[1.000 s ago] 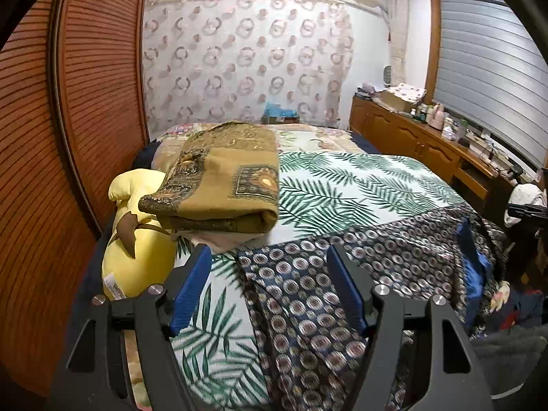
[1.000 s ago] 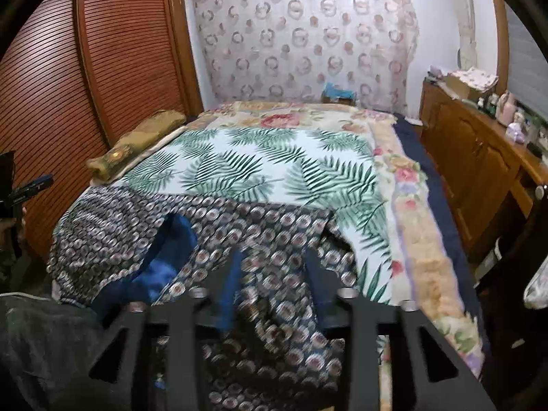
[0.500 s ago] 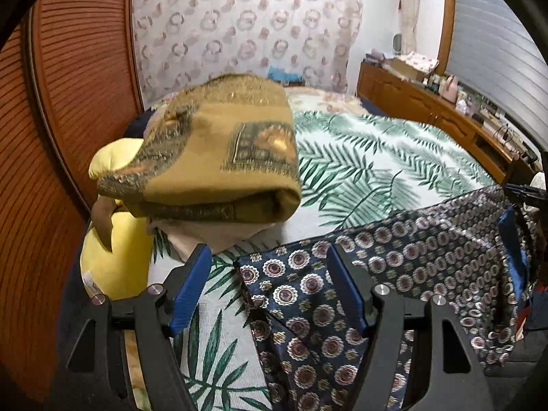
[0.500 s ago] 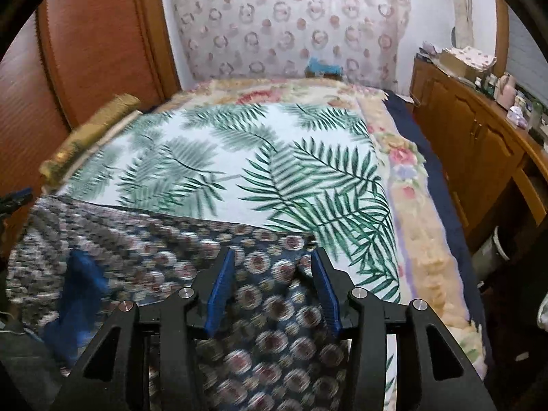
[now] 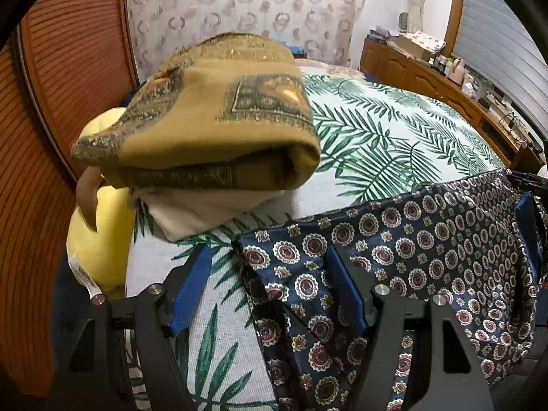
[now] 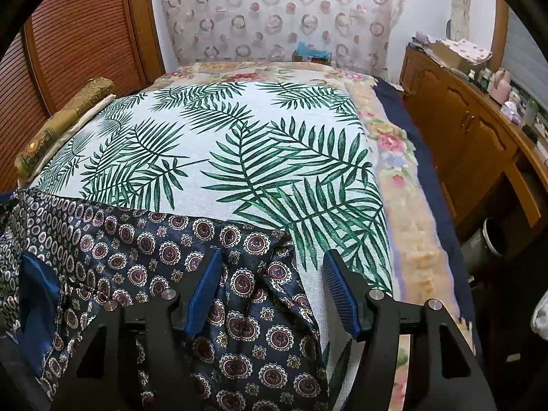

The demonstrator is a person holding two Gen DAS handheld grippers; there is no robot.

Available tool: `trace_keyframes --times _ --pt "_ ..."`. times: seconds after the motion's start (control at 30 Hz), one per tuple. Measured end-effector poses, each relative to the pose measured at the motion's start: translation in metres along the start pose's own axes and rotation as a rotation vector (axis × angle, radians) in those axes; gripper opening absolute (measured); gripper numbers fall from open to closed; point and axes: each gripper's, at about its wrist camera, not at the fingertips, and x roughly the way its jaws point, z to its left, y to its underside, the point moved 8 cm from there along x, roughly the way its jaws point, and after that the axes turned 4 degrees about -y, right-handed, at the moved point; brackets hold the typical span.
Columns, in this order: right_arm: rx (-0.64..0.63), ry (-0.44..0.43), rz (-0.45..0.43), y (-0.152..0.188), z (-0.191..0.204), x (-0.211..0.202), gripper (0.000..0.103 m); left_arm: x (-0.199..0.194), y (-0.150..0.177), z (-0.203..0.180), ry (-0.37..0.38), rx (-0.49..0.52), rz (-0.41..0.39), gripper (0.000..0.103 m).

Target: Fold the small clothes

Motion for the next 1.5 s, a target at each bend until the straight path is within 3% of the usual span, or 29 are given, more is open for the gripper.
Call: trace_keyframes --times 0.13,0.27,0.4,0.47,0.57,0.63,0.7,0.77,0.87,0.97,1.13,1.37,1.5 --pt "-0.003 -0.013 -0.003 0.000 -0.001 0.005 0.066 -0.001 0.000 -0.002 0.014 -0.002 -0.004 0.070" --pt "-0.008 -0.017 -0.008 0.001 -0.001 0.006 0.066 -0.002 0.000 -0.005 0.024 0.014 -0.011 0.055" --pt "-0.036 -0.045 -0.016 0.004 0.005 0.003 0.066 -0.003 -0.001 -0.007 0.025 0.018 -0.012 0.033" --pt "-0.051 -0.049 -0.015 0.006 0.010 0.003 0.065 -0.004 -0.001 -0.009 0.034 0.019 -0.010 0.029" --pt "-0.071 -0.058 -0.016 0.008 0.018 0.001 0.048 -0.003 -0.001 -0.010 0.031 0.021 -0.008 0.029" --pt "-0.079 -0.078 -0.011 0.009 0.024 -0.001 0.026 -0.003 -0.001 -0.011 0.031 0.018 -0.010 0.029" --pt "-0.086 -0.112 -0.007 0.012 0.030 -0.002 0.010 -0.003 -0.001 -0.012 0.038 0.017 -0.010 0.019" --pt "-0.088 -0.112 -0.009 0.014 0.034 -0.004 0.007 -0.005 0.000 -0.016 0.065 0.013 -0.006 0.009" --pt "-0.068 -0.121 -0.037 0.017 0.036 -0.013 0.005 -0.010 0.002 -0.021 0.076 0.019 -0.014 0.006" --pt "-0.060 -0.128 -0.089 0.017 0.039 -0.039 0.005 -0.028 -0.001 -0.025 0.110 -0.003 -0.062 0.005" --pt "-0.060 -0.128 -0.211 0.013 0.044 -0.100 0.004 -0.090 -0.019 -0.036 0.164 -0.023 -0.217 0.005" --pt "-0.119 -0.110 -0.377 -0.015 0.048 -0.200 0.004 -0.185 -0.069 -0.050 0.222 -0.015 -0.453 0.005" --pt "-0.161 -0.092 -0.478 -0.042 0.050 -0.255 0.004 -0.223 -0.107 -0.051 0.204 0.012 -0.553 0.005"
